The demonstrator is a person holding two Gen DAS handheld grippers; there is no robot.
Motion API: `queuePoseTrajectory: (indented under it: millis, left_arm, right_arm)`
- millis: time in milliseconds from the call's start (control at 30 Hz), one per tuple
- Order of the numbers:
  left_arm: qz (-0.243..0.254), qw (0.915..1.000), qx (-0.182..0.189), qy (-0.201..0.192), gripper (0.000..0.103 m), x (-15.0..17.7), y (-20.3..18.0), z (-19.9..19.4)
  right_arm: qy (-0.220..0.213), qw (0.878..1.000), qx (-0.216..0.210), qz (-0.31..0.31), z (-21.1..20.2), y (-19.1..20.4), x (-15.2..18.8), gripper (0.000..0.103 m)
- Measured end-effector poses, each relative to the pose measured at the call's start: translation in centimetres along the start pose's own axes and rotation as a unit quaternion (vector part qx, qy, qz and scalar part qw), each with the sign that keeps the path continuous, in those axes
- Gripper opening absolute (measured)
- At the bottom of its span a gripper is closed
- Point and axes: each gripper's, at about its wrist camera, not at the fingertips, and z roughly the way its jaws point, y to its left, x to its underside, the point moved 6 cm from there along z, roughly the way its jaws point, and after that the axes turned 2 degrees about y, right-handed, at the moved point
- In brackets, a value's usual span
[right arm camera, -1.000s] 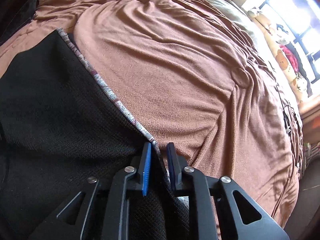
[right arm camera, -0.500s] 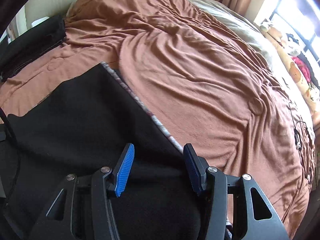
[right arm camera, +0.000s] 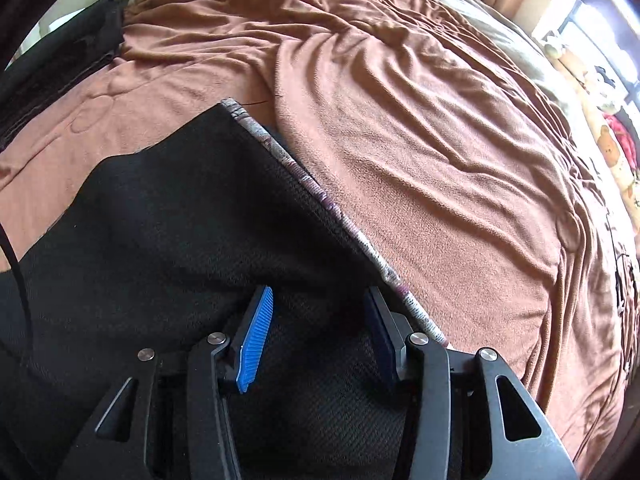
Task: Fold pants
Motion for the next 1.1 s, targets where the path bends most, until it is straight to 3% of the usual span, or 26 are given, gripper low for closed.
queuePoseTrajectory:
  millis: [233, 400, 533, 700, 867, 1100]
  left_arm:
    - [-0.005, 0.9999, 0.013, 0.006, 0.010, -0.2, 0.3, 0.1]
    - [-0.007, 0.9997, 0.016, 0.018, 0.011, -0.3, 0.1, 0.1]
    - [-0.015, 0.9993, 0.028, 0.020, 0.022, -0.2, -0.2, -0.1]
    - [-0.001, 0.9992, 0.035, 0.019, 0.043, 0.3, -1.5, 0.0]
    - [0.008, 0.9994, 0.029, 0.014, 0.043, 0.7, -1.8, 0.4]
    - [0.011, 0.9998, 0.008, 0.015, 0.033, 0.5, -1.4, 0.9]
  right_arm:
    - [-0.006, 0.996, 0.060, 0.060, 1.6, -1.3, -2.5, 0.044]
    - [-0.021, 0.996, 0.036, 0.078, -1.0, -2.1, -2.5, 0.044]
    - [-0.022, 0.994, 0.023, 0.107, -5.3, -4.1, 0.6, 0.044]
    - [-0.003, 0.990, 0.039, 0.137, -10.0, -7.1, 6.4, 0.044]
    - [0.023, 0.981, 0.053, 0.183, -13.3, -10.5, 12.9, 0.044]
    - [0.047, 0.961, 0.056, 0.267, -15.8, -14.7, 20.9, 0.044]
